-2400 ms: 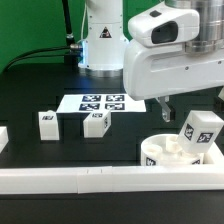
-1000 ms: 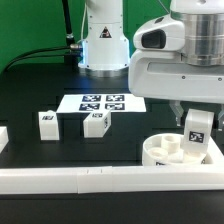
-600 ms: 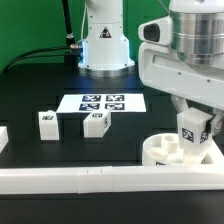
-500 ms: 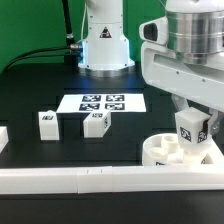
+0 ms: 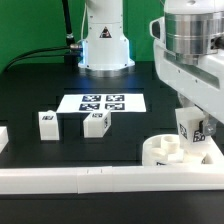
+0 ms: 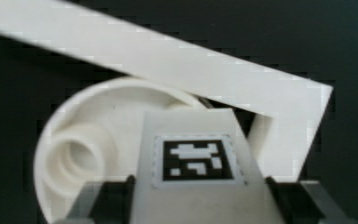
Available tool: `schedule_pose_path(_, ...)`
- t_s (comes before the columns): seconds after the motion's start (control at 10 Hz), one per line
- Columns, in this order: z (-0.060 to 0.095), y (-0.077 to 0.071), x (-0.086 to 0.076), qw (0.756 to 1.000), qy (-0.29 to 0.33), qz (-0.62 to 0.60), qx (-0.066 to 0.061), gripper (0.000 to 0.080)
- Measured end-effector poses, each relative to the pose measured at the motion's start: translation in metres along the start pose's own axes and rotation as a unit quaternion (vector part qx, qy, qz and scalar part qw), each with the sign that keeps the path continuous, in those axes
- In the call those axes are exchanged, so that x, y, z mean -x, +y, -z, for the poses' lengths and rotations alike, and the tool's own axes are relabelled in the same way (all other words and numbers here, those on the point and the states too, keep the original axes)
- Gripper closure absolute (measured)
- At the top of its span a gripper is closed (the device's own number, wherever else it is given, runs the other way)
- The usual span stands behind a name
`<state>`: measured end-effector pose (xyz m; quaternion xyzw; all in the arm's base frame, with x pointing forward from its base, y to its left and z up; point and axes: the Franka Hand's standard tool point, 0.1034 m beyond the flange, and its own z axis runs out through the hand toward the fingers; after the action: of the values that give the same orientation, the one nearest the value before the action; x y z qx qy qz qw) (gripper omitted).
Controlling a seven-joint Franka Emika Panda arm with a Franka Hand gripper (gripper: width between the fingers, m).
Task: Assemble stool
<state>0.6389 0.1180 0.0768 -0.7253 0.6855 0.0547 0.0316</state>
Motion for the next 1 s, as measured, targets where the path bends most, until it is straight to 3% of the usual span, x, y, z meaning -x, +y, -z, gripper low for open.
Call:
schedule_pose_path(0.2, 0.004, -0.003, 0.000, 0.990, -0.016, -0.140, -0.015, 0.0461)
schedule_pose_path(0.4, 0.000, -0.001, 0.001, 0.983, -0.023, -0.177, -0.031, 0.0461)
schedule_pose_path(0.6, -0.001, -0.001, 0.002, 0.985, -0.025, -0.166, -0.030, 0.0461)
schedule_pose_path(0.7, -0.001, -0.001, 0.003, 0.988, -0.025, -0.150, -0.030, 0.0273)
schedule_pose_path(0.8, -0.001, -0.001, 0.004, 0.988, -0.026, -0.146, -0.030, 0.0185)
schedule_pose_path(1.0, 0.014, -0.002, 0.003, 0.999, -0.023, 0.012, -0.043, 0.0157)
